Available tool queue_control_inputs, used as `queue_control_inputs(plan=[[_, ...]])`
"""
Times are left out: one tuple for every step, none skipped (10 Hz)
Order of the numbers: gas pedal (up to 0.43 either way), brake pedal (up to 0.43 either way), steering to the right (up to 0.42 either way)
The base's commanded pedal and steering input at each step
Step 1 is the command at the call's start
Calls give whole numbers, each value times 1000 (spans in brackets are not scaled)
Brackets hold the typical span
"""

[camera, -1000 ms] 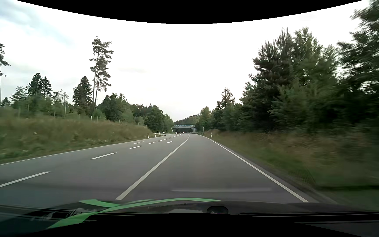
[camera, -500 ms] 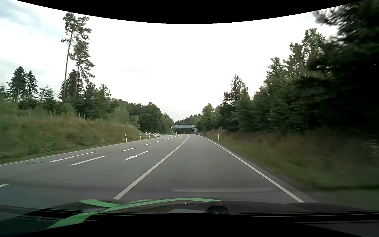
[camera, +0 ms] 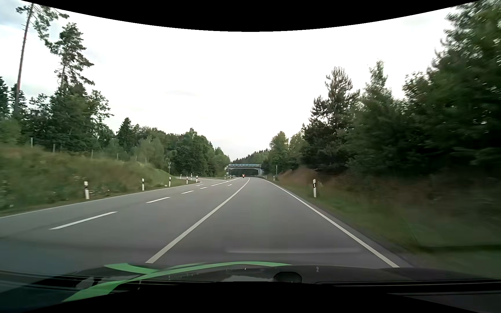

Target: Follow the waypoints while adhering to traffic rules and regulations

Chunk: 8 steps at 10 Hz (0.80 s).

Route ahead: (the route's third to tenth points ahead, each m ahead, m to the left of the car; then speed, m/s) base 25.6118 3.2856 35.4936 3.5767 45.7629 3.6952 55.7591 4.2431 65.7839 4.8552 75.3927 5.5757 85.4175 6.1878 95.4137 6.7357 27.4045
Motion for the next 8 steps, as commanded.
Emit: queue_control_inputs(plan=[[260, 0, -6], [260, 0, -6], [260, 0, -7], [268, 0, -7], [287, 0, -7], [299, 0, -7], [311, 0, -7], [311, 0, -7]])
